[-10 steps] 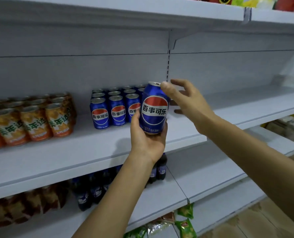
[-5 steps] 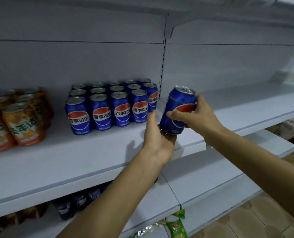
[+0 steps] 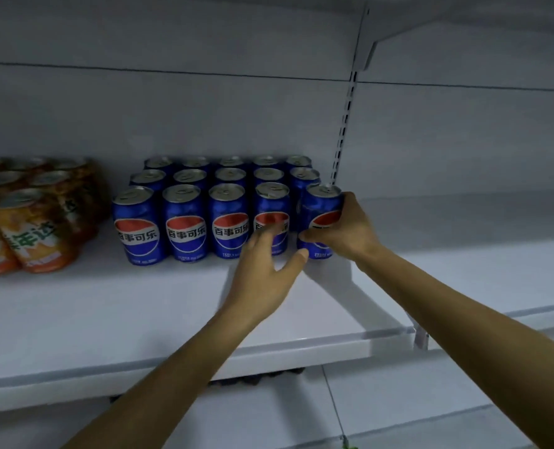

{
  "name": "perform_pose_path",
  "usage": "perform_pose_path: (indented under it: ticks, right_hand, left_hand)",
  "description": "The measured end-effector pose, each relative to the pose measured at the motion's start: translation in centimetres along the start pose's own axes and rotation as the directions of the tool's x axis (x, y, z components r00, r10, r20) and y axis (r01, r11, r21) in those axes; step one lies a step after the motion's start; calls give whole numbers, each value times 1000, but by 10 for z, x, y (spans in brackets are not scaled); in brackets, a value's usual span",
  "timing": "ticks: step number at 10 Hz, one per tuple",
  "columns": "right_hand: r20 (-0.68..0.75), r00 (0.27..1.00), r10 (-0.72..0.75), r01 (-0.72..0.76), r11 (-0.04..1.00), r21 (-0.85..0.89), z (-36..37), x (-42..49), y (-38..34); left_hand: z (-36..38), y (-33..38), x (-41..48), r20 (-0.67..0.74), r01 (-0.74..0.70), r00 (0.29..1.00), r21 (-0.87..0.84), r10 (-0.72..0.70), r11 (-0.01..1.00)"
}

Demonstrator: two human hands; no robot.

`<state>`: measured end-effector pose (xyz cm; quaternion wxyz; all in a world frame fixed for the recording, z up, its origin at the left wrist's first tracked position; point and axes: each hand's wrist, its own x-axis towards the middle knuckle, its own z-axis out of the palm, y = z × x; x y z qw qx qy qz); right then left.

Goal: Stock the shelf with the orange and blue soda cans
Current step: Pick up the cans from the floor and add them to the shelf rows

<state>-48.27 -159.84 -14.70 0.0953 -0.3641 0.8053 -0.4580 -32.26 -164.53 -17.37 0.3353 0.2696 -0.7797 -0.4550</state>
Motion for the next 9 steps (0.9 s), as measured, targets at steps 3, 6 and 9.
perform_pose_path:
  ticks: [3,6,9]
  right_hand:
    - [20,995,-99,98,994,54,20,-1,19]
    - [12,997,-82,81,995,60,24,8,22]
    - [-3,999,44,-44,997,68,21,-11,4]
  left_hand:
    - [-20,-4,60,148,-417,842,789,518,452]
    - [-18,-8,66,192,-453,825,787,531,419]
    - [-35,12,47,269,-455,833,831,483,321]
